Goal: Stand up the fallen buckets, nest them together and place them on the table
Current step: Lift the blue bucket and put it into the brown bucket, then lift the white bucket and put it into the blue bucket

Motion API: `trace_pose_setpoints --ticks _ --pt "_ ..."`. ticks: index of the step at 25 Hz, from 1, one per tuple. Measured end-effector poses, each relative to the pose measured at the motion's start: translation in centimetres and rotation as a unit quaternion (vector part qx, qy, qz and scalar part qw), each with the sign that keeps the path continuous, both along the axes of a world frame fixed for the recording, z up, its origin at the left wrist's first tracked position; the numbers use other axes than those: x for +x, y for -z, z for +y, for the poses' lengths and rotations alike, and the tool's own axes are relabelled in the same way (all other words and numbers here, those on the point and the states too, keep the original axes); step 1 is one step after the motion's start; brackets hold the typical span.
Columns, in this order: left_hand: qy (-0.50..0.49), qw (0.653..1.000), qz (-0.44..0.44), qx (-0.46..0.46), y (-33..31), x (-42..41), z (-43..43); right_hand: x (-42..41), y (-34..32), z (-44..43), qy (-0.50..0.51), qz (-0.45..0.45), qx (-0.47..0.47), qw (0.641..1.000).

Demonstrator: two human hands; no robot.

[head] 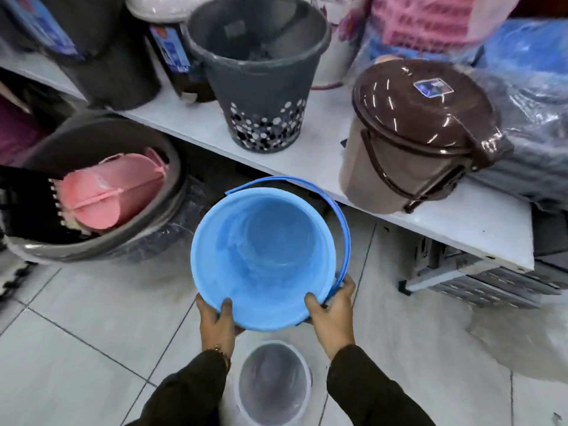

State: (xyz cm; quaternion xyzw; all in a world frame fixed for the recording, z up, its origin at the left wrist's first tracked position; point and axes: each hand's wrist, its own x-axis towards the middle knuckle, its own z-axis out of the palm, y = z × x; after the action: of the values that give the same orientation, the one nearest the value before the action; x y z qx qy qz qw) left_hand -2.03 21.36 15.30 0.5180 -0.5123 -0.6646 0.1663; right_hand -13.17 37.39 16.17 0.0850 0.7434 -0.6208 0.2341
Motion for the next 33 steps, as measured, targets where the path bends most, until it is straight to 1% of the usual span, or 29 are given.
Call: trace_pose_setpoints --ticks 2,5,7,10,14,16,18,20,22,24,27,28,33 --pt "-0.016 1.000 0.002 0.004 -0.8 -1.3 -4.4 -1.7 -0.7 -5.0 -0.021 0.035 0.017 0.999" --pt "-0.016 0.999 -0.001 0.049 0.2 -3.6 -10.6 -4.1 0.2 -11.7 -0.026 0.072 0.058 0.995" --pt "-0.003 0.997 -0.018 0.081 2.0 -4.8 -14.1 -5.1 2.3 -15.1 -0.027 0.057 0.074 0.995" --pt "0.022 0.995 -0.044 0.089 5.9 -5.7 -18.5 -5.5 6.3 -19.1 -0.024 0.018 0.081 0.996" --pt "0.068 0.988 -0.098 0.102 10.7 -6.6 -22.1 -5.5 11.1 -21.4 0.005 -0.024 0.114 0.993" --pt "0.083 0.981 -0.138 0.107 12.8 -7.2 -23.1 -5.3 13.4 -22.0 0.015 -0.053 0.136 0.989" --pt "0.108 0.971 -0.203 0.069 14.6 -7.5 -23.7 -5.1 15.1 -22.4 0.016 -0.082 0.157 0.984" --pt "0.160 0.949 -0.272 0.015 16.1 -7.2 -24.2 -4.6 16.5 -22.6 0.014 -0.121 0.180 0.976" --pt "0.184 0.934 -0.307 -0.002 17.1 -6.3 -24.7 -4.1 17.2 -22.2 0.018 -0.147 0.204 0.968" --pt "0.178 0.933 -0.312 -0.016 17.1 -5.1 -24.9 -3.3 17.2 -21.5 0.001 -0.164 0.228 0.960" --pt "0.238 0.911 -0.318 -0.114 15.2 -3.3 -23.9 -2.2 16.1 -19.2 -0.034 -0.175 0.229 0.957" --pt "0.243 0.910 -0.309 -0.132 14.4 -2.7 -23.3 -1.7 15.4 -18.1 -0.044 -0.173 0.230 0.957" --pt "0.228 0.927 -0.278 -0.106 11.6 0.4 -17.7 2.9 12.8 -10.9 -0.085 -0.192 0.248 0.946"
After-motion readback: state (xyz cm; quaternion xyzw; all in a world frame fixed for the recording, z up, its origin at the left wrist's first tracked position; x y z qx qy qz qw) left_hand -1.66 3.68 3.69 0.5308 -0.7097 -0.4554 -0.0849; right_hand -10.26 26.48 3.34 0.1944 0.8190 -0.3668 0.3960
